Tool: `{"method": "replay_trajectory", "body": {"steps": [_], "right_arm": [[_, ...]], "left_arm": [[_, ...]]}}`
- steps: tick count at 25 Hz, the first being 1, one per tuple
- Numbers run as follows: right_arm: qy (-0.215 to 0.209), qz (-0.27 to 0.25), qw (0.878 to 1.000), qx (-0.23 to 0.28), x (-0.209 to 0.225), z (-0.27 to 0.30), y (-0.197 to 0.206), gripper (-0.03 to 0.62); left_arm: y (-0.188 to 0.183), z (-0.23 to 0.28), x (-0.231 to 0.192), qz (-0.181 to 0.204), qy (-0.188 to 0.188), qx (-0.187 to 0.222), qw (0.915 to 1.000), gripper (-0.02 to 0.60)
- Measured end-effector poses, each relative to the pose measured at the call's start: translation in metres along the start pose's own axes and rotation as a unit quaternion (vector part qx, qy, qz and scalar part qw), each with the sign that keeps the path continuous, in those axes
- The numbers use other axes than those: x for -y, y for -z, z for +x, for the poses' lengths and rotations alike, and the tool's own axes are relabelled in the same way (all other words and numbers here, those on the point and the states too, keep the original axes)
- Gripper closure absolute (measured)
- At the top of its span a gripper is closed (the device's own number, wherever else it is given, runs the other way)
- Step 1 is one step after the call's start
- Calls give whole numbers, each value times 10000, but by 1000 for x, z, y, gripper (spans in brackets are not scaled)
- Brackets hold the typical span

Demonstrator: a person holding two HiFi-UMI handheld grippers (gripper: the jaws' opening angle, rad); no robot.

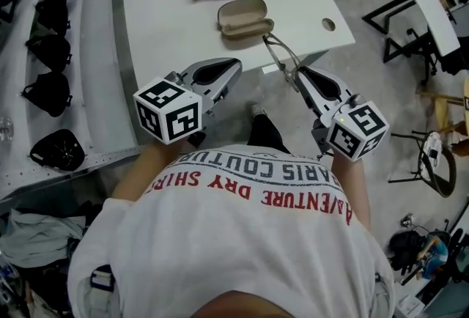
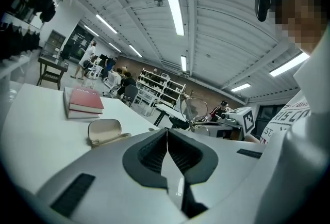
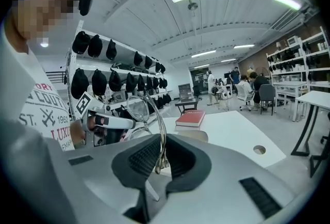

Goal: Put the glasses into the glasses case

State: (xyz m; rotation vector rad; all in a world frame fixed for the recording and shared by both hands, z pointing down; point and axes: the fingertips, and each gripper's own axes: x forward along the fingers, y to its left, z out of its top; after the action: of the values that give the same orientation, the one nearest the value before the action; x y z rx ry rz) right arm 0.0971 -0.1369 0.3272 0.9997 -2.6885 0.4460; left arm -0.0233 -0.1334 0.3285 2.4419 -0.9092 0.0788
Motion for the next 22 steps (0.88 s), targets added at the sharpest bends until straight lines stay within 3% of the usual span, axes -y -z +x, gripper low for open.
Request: {"method": "replay_trajectory", "body": {"steps": [13, 22], "right_arm": [[-668, 31, 9967, -457, 74, 70, -14, 550], [-1150, -145, 9903, -761, 103, 114, -26, 551]], "left_arm": [[-22, 51, -64, -462, -742, 58, 9962, 552], [-33, 70, -100, -683, -1200, 190, 9902, 552]]}}
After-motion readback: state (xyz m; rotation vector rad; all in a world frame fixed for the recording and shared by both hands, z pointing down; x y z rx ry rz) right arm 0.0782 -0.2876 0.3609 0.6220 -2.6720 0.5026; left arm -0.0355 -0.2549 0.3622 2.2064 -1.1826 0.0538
